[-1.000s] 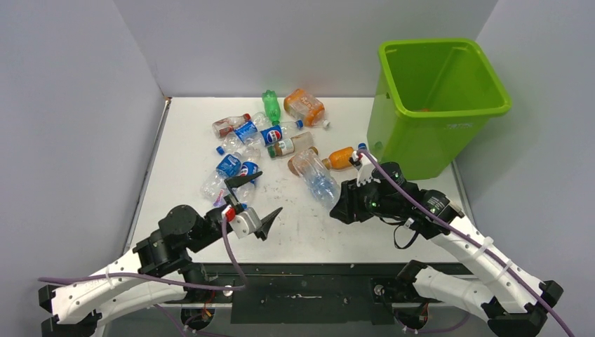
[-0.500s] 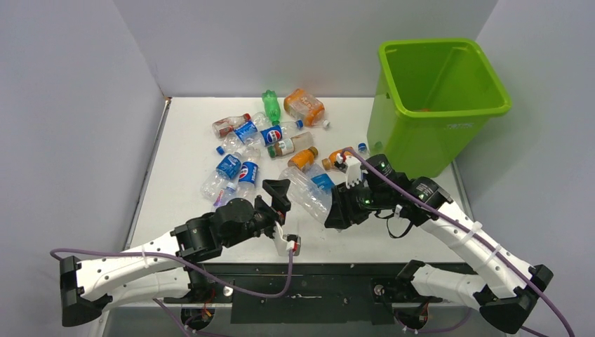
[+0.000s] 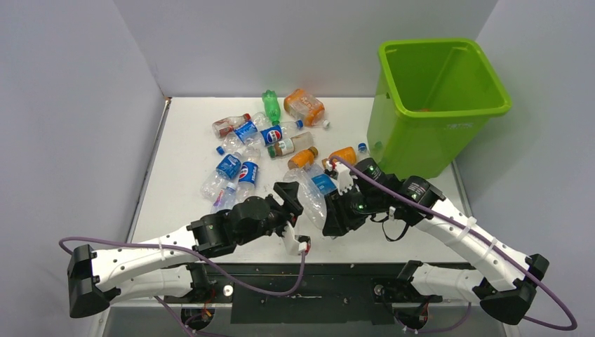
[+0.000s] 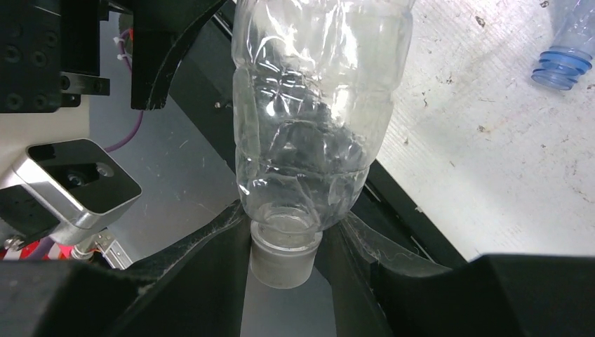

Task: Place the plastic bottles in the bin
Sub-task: Pick up the plastic bottle at the center of the board.

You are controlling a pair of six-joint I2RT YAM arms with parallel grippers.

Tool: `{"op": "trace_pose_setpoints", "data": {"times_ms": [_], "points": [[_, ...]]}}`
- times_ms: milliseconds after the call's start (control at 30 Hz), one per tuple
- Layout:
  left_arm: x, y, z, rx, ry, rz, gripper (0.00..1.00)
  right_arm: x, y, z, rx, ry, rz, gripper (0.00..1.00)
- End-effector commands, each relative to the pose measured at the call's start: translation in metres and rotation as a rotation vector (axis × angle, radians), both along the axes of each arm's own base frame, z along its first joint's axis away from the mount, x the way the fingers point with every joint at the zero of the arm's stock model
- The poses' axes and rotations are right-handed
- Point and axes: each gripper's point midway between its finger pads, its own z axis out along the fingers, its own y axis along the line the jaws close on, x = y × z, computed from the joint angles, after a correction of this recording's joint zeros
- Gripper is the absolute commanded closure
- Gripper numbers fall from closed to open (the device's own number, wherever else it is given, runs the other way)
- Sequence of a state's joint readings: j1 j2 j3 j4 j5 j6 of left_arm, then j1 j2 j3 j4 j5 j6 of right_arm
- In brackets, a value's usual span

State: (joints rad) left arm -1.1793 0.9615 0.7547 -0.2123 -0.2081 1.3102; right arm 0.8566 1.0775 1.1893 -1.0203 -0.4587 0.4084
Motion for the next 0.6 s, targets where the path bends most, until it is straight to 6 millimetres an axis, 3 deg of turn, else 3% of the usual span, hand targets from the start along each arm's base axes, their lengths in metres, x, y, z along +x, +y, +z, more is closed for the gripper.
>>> {"op": "trace_pose_setpoints", "data": {"times_ms": [0, 67, 300, 433, 567], "points": [[0.004, -0.013, 0.054, -0.157, -0.090, -0.012, 0.20, -0.005, 0.015, 0.025, 0.091, -0.065, 0.076, 0.95], [0.001, -0.012, 0.064, -0.198, -0.091, -0.021, 0.01, -0.006, 0.014, 0.023, 0.086, -0.064, 0.081, 0.95], [0.001, -0.005, 0.057, -0.146, -0.110, -0.015, 0.04, -0.009, 0.017, 0.026, 0.105, -0.067, 0.097, 0.95], [0.002, 0.004, 0.074, -0.204, -0.133, 0.008, 0.04, -0.008, 0.014, 0.025, 0.093, -0.076, 0.087, 0.95], [0.004, 0.007, 0.078, -0.196, -0.143, 0.014, 0.04, -0.012, 0.018, 0.030, 0.125, -0.066, 0.103, 0.95]]}}
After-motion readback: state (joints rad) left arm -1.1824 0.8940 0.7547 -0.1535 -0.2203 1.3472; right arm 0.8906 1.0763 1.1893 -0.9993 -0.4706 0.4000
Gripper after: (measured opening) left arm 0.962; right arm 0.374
